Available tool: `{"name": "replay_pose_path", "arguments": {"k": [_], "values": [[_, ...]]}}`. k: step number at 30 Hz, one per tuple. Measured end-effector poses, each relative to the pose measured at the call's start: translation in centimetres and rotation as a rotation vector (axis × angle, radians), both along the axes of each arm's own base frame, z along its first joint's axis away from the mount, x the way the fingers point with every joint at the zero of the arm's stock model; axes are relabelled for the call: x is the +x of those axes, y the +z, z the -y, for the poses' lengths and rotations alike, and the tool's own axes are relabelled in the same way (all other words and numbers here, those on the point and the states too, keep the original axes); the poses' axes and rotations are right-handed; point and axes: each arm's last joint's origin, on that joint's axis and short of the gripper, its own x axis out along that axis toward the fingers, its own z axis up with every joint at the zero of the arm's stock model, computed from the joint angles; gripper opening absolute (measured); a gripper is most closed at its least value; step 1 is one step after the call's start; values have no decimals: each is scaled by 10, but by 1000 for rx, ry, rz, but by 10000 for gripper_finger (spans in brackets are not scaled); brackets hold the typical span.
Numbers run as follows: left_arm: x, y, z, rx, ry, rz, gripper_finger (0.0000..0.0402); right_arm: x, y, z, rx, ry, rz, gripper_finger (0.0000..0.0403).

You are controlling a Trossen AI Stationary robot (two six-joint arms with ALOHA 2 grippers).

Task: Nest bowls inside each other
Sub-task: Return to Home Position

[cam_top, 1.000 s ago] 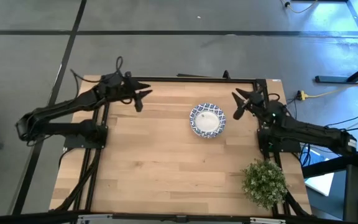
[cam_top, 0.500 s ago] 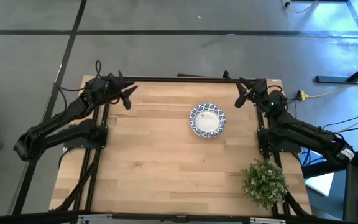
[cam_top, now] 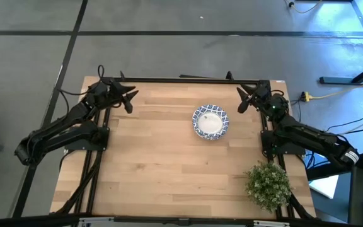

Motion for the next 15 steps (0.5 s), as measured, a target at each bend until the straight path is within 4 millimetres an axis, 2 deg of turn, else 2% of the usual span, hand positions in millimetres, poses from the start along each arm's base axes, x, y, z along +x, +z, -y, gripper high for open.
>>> {"name": "replay_pose_path", "arguments": {"k": [12,15], "values": [[-1,-32,0,-18,33,13,111,-1,-3,-1,-2,0,5,136],[-1,-30,-1,-5,37,23,111,-1,-3,-1,-4,0,2,136]]}}
